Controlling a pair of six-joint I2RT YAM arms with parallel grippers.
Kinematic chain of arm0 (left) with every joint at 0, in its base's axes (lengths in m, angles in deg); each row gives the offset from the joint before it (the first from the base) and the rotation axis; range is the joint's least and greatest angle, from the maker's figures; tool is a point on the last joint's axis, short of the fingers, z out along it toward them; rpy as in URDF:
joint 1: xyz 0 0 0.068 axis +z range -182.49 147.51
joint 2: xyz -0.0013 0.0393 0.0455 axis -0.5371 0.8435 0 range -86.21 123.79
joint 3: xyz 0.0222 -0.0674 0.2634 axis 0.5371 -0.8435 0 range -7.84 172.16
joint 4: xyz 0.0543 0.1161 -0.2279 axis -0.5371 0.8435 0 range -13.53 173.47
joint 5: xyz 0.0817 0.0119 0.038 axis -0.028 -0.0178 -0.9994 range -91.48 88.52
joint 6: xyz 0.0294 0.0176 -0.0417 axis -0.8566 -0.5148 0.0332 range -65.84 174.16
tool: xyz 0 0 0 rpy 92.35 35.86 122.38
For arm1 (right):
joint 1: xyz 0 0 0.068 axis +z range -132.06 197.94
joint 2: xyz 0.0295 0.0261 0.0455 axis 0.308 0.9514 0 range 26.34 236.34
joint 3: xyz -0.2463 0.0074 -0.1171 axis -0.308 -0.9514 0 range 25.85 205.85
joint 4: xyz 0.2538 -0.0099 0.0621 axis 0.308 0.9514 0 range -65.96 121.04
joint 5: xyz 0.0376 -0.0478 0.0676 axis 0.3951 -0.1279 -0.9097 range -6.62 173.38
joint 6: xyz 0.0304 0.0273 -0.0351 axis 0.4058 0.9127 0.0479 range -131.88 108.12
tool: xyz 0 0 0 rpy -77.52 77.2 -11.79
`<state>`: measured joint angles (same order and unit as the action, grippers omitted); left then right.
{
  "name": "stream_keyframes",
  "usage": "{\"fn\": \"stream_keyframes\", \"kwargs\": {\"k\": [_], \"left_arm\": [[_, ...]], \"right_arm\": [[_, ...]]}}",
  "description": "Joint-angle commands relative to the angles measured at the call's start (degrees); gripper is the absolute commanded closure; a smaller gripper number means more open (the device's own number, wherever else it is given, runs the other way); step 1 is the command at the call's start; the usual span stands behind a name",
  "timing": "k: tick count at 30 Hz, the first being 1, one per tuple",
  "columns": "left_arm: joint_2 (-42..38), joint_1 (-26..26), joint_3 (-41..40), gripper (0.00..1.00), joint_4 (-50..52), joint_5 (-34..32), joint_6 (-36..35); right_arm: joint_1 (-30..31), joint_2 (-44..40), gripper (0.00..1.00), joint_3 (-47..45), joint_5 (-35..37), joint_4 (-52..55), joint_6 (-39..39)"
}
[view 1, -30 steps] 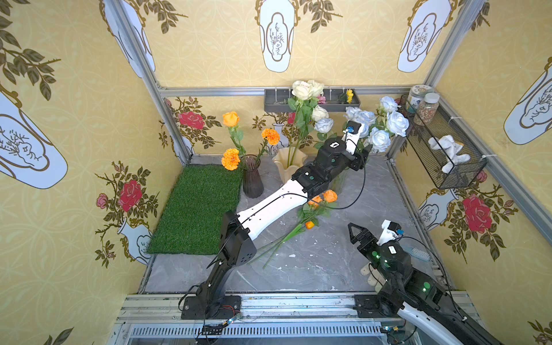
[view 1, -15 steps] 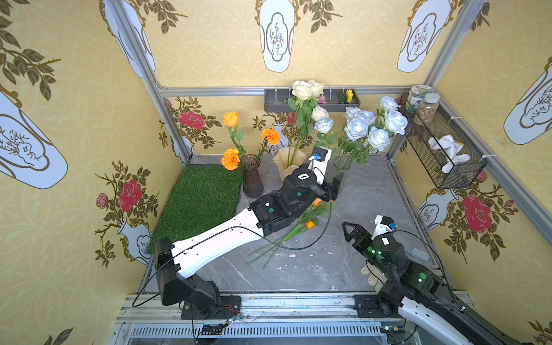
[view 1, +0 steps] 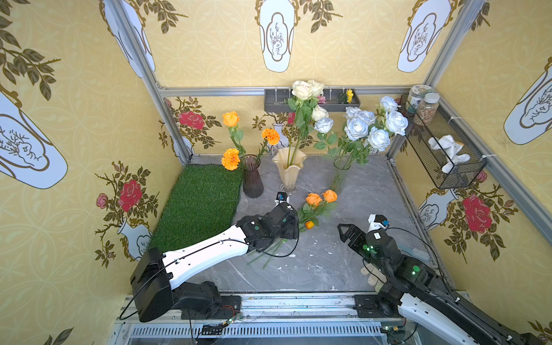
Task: Arrange the flowers in different vases according to their colors
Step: Adjust the flower at the center of the board.
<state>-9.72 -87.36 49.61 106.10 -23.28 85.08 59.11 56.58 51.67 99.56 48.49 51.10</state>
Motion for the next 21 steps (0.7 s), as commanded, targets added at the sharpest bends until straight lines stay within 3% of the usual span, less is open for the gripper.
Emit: {"fn": "stream_keyframes", "kwargs": {"k": [1, 14, 21], "left_arm": [[0.89, 1.95, -2.66, 0.22, -1.91, 5.91, 3.32], [17.8, 7.81, 3.76, 0.29, -2.25, 19.52, 0.28], [25.62, 8.11, 8.89, 0.33, -3.01, 24.02, -0.62]], "right_arm": [[-0.01, 0.67, 0.03, 0.72, -0.27, -0.96, 0.14], [0.04, 1.05, 0.03, 0.38, -0.28, -1.68, -0.3], [-0.01, 1.14, 0.03, 0.13, 0.03, -2.39, -0.58]]}}
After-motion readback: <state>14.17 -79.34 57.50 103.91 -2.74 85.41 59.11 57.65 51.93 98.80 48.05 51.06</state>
